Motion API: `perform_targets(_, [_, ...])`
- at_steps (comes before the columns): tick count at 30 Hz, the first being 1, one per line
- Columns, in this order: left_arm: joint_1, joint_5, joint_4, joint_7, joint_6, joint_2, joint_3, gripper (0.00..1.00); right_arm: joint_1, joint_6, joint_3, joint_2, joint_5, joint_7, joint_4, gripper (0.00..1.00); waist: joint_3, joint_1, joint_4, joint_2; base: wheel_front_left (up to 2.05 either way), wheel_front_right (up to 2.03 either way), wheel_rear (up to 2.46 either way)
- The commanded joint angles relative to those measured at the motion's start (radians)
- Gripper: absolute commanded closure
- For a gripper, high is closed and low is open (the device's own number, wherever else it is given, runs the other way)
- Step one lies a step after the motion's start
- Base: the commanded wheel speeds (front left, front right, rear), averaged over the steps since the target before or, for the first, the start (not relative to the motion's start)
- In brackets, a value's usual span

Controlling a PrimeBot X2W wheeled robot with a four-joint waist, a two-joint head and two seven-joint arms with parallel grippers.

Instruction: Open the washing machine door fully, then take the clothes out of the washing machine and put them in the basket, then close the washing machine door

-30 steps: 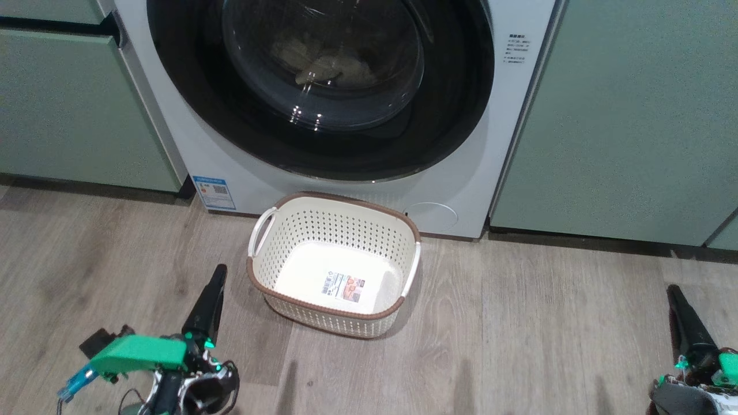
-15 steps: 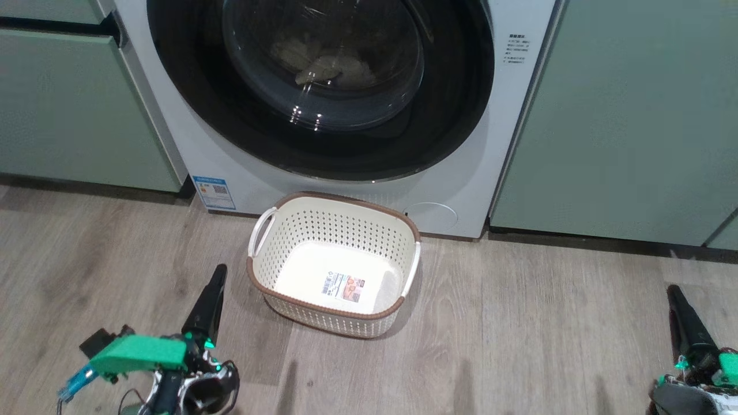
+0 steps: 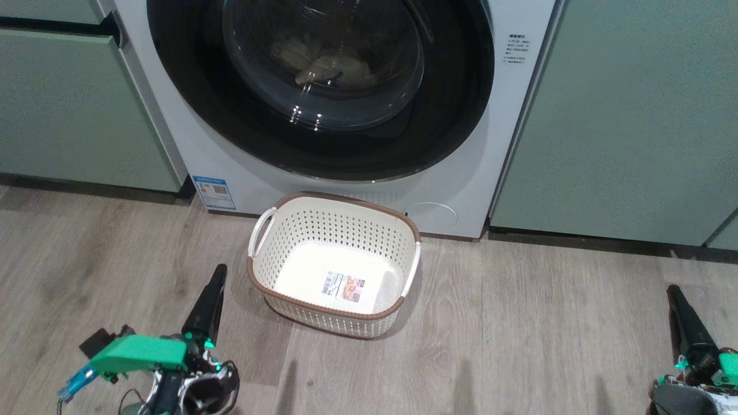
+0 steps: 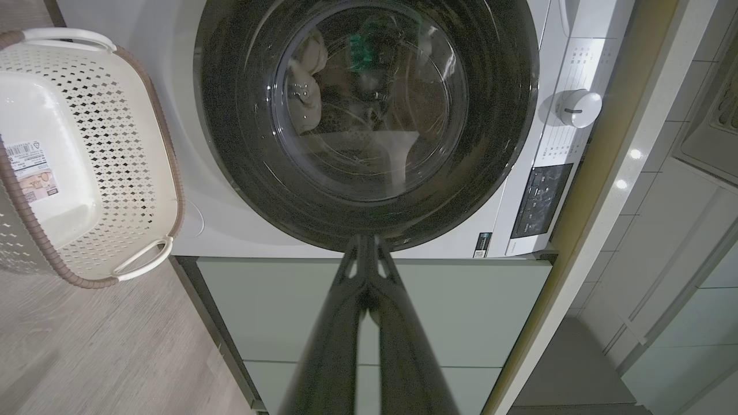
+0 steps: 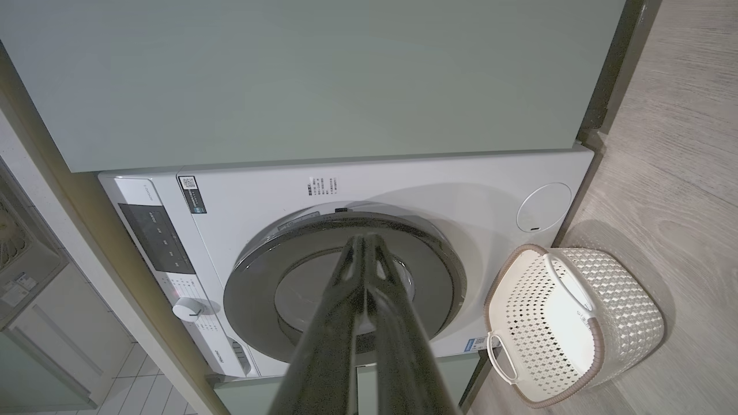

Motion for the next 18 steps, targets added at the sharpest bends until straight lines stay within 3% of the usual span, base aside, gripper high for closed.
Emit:
perform_targets(1, [-0.056, 0.007, -0.028, 0.006, -0.007, 0.008, 0.032, 1.0, -0.057, 0.001, 0.016, -0.005, -0.009, 0.005, -0.032, 1.0, 0.0, 0.0, 0.0, 0.0, 0.0, 0.0, 0.0])
perform_targets(2, [-0.056, 0.007, -0.028, 0.006, -0.007, 0.008, 0.032, 1.0, -0.057, 0.001, 0.016, -0.005, -0.009, 0.005, -0.032, 1.0, 0.0, 0.0, 0.0, 0.0, 0.0, 0.0, 0.0])
perform_targets(3, [0.0, 0.0, 0.0, 0.0, 0.0, 0.0, 0.0, 0.0, 0.0, 0.0, 0.0, 0.0, 0.0, 0.0, 0.0, 0.0, 0.0, 0.0, 0.0, 0.0, 0.0, 0.0, 0.0])
perform_targets(6, [0.021, 0.0, 0.039, 0.0, 0.004, -0.005, -0.003, 0.0, 0.02, 0.0, 0.005, 0.005, 0.0, 0.0, 0.041, 0.0, 0.0, 0.0, 0.0, 0.0, 0.0, 0.0, 0.0])
perform_targets(18, [0.012, 0.008, 0.017, -0.026, 0.003, -0.003, -0.018, 0.0, 0.016, 0.0, 0.009, 0.004, -0.01, -0.019, 0.017, 0.0, 0.001, 0.0, 0.0, 0.0, 0.0, 0.0, 0.0])
